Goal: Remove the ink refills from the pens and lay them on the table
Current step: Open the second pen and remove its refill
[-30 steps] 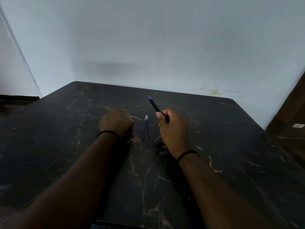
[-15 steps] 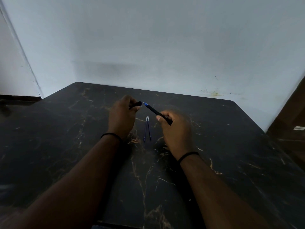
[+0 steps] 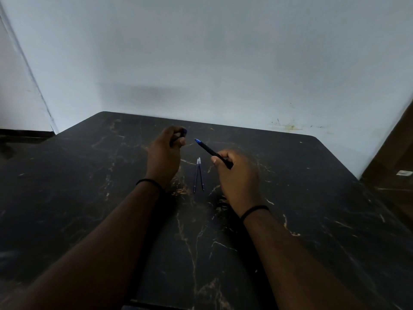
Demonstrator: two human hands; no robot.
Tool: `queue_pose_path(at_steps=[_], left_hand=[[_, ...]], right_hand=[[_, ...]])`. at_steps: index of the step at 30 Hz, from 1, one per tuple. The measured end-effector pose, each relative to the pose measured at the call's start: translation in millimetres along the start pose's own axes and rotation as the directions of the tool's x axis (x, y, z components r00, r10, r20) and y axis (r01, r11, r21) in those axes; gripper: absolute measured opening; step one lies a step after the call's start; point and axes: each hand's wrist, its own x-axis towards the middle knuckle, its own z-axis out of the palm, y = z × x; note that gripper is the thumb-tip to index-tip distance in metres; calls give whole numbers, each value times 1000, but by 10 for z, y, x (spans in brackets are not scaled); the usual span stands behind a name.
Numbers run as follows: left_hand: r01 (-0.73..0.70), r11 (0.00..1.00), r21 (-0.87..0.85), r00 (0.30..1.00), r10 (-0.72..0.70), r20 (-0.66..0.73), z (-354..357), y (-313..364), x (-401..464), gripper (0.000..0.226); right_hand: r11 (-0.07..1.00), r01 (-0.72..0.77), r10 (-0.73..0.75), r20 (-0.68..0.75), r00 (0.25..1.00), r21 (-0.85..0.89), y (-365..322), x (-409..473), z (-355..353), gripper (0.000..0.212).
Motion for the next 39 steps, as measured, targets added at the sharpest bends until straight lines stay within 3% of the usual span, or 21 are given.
queue_pose_path(at_steps=[2,5,10,17,24,33,39], left_hand=[[146,967,-209,989,-151,-7,-6,23,17,23],[316,816,-484,942,-331,57,-49,60,36,22],[387,627,-676,911,-374,175,-82,83,0,21],[422,548,-722,899,-358,254,-43,80,-8,21],[459,532,-712,888,-308,342,-16,124,-37,22],[447,603,-661,890,-227,395,16,131,-76,28],[439,637,-634,897,-270,351,38,120,-94,17]], right_hand=[[1000,4,-5,25,1000,21,4,-9,10,14],[999,37,-37,77,996,-2,-5,-17,20,15],[998,52,-48,144,988,-22,-25,-10,25,12],[999,41,-38,120,992,-22,-38,-30,19,12],[999,37,-34,79,996,-38,1,-14,75,16],[994,101,-100,34,994,-28,18,-16,84,24],[995,-40,29,118,993,90,-12,6,148,11]])
